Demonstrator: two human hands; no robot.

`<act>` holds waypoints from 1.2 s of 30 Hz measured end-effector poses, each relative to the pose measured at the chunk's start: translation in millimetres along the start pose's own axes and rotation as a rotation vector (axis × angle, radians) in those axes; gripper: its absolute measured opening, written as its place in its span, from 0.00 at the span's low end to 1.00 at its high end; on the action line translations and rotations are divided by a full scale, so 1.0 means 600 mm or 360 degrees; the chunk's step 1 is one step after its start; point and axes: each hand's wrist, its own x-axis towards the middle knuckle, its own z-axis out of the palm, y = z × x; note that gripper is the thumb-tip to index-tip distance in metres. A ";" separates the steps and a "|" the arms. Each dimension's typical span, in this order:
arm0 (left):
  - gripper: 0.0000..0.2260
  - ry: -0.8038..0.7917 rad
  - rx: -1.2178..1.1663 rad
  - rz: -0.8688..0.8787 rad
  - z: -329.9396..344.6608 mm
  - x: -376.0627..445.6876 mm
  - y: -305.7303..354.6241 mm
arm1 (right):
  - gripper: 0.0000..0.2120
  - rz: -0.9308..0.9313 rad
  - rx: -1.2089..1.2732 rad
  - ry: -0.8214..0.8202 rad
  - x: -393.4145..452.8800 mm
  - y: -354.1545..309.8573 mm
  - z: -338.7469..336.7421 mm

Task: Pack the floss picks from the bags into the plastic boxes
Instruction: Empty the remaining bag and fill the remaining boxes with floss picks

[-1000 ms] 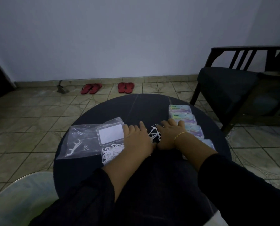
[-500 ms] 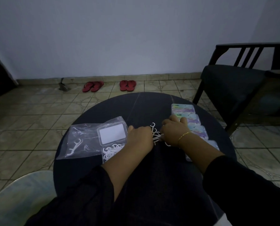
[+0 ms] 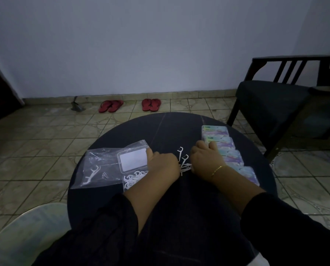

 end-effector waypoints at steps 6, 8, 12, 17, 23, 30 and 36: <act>0.09 -0.0033 -0.0064 -0.0034 0.004 -0.002 -0.001 | 0.14 0.0168 0.0184 0.0163 -0.010 0.014 -0.017; 0.08 -0.0034 -0.0103 -0.0004 0.009 -0.002 0.001 | 0.13 0.0260 0.0300 0.0194 -0.013 0.017 -0.021; 0.11 -0.0031 -0.0147 0.0098 0.013 -0.009 0.006 | 0.15 0.0414 0.0535 0.0165 -0.021 0.021 -0.026; 0.14 0.0066 -0.0169 0.0174 0.018 -0.022 0.009 | 0.15 0.0552 0.0686 0.0282 -0.043 0.024 -0.027; 0.11 0.0217 -0.0244 0.0312 0.015 -0.035 0.006 | 0.13 0.0652 0.0859 0.0336 -0.068 0.023 -0.038; 0.06 0.0469 -0.0611 0.0402 -0.019 -0.048 -0.030 | 0.11 0.0800 0.1012 0.0475 -0.079 0.023 -0.052; 0.05 0.0514 -0.0838 0.0400 -0.023 -0.062 -0.091 | 0.12 0.0666 0.0951 0.0421 -0.080 -0.003 -0.059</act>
